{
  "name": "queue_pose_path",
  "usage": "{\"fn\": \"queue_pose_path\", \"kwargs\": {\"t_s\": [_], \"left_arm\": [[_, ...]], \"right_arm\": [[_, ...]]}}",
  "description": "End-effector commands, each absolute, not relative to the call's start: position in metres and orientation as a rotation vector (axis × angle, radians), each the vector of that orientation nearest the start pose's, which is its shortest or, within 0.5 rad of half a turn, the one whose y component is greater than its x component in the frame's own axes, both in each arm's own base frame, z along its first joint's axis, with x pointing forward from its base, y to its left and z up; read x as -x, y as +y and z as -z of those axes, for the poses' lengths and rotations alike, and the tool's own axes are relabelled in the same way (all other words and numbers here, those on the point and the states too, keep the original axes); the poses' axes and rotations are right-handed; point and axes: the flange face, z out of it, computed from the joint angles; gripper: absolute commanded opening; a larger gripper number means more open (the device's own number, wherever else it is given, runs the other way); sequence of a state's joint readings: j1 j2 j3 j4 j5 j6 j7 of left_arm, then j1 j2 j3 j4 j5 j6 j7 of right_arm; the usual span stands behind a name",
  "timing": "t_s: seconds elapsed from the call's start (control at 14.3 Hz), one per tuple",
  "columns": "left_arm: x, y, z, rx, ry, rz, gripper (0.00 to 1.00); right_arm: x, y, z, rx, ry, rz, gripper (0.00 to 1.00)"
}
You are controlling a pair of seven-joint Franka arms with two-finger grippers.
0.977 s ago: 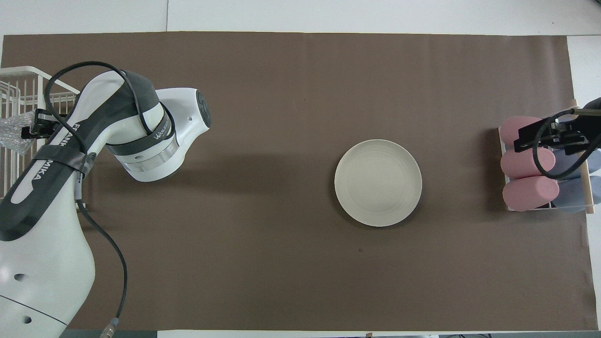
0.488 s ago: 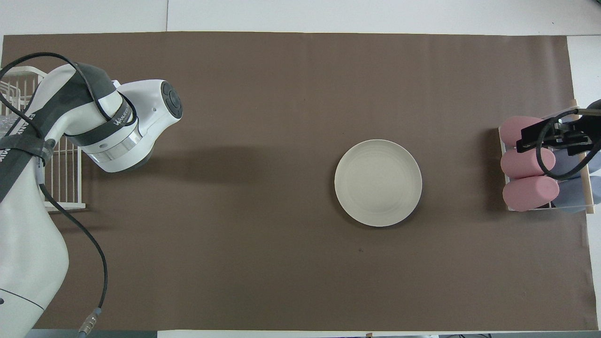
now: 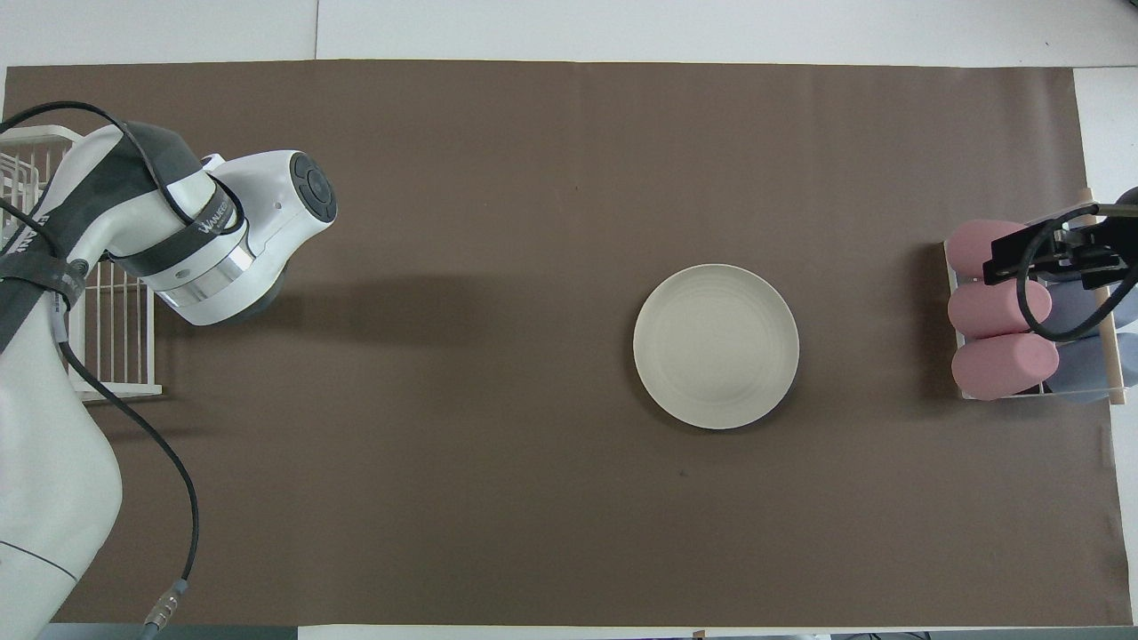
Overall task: Wipe plate with sponge
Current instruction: 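Carry the sponge back into the wire rack with the left gripper and release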
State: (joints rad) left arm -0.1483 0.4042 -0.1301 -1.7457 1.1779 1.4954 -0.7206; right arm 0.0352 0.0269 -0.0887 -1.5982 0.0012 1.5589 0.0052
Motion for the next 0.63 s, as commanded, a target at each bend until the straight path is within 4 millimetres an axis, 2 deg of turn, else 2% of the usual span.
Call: {"fn": "queue_pose_path", "kwargs": {"t_s": [0.0,0.21,0.35,0.42,0.56], "left_arm": [[-0.6138,-0.0563,-0.3648,1.917,-0.105,0.043,0.56],[-0.6140,-0.0564,-0.3653,1.918,-0.106,0.044,0.58],[-0.6136,-0.0566,-0.3638,1.923,-0.109,0.039,0.66],[-0.6130,-0.0578,-0.3632,1.928,-0.111,0.035,0.72],[-0.6132,-0.0632,-0.3650,1.943,-0.115,0.037,0.90]], "right_arm": [[-0.5574,-0.0267,-0.6019,3.177,0.057,-0.070,1.00],[-0.5566,-0.0258,-0.6012,3.177,0.045,-0.082,1.00],[-0.5569,-0.0259,-0.6015,3.177,0.047,-0.077,1.00],[-0.5569,-0.0259,-0.6015,3.177,0.047,-0.077,1.00],[-0.5573,-0.0259,-0.6017,3.177,0.055,-0.072,1.00]]}}
